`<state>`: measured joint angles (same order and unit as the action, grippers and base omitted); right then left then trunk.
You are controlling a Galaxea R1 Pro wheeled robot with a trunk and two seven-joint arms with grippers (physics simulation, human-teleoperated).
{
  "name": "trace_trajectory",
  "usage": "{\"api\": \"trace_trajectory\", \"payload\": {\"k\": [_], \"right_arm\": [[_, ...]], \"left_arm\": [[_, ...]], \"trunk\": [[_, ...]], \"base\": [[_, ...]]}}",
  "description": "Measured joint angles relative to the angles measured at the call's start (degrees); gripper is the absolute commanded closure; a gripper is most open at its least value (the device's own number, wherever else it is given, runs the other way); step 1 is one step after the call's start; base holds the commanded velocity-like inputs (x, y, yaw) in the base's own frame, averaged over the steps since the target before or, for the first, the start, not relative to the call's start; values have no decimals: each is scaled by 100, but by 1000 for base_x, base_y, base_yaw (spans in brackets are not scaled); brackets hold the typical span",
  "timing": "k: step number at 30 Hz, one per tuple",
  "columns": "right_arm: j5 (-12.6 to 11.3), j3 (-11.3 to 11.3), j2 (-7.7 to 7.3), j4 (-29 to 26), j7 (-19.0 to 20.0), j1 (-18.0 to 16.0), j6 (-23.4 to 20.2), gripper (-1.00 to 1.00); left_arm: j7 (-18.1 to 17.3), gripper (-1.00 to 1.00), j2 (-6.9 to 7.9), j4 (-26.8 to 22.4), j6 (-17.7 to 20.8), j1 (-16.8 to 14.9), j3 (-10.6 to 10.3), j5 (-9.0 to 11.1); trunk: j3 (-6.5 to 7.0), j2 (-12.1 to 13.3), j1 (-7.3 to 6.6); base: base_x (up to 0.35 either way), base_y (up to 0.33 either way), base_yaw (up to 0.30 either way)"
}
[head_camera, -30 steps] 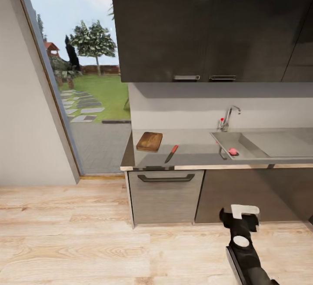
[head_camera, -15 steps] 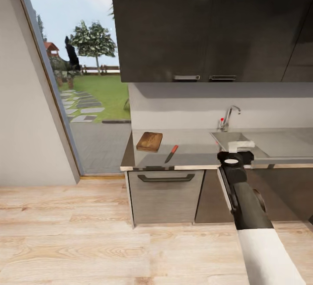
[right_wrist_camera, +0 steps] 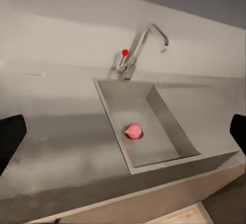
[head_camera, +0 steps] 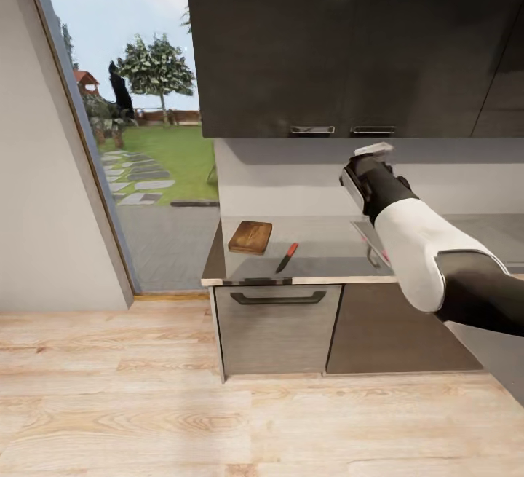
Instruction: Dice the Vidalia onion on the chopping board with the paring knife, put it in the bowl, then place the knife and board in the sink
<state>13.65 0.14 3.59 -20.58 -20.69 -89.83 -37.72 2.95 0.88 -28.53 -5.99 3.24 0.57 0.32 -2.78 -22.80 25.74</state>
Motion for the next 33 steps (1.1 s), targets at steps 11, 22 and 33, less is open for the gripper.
{"api": "trace_trajectory", "payload": {"k": [11,22,33], "right_arm": [[24,34,-611,202,2402,-82,-276,-100],[7,141,-767,210,2641,-83,-295,-100],[8,162,-755,363,3254,-78,-301,-100]], "left_arm": [[7,-100,120,14,28,1,7,12],[8,-100,618,1060,37,0,3,61],[-1010,-100,848,1667,40,0,293,268]], "trunk": [[0,-1,-3],[0,0,-2],[-1,-1,-3]], "base": [[218,0,0],[283,0,0],[275,0,0]]}}
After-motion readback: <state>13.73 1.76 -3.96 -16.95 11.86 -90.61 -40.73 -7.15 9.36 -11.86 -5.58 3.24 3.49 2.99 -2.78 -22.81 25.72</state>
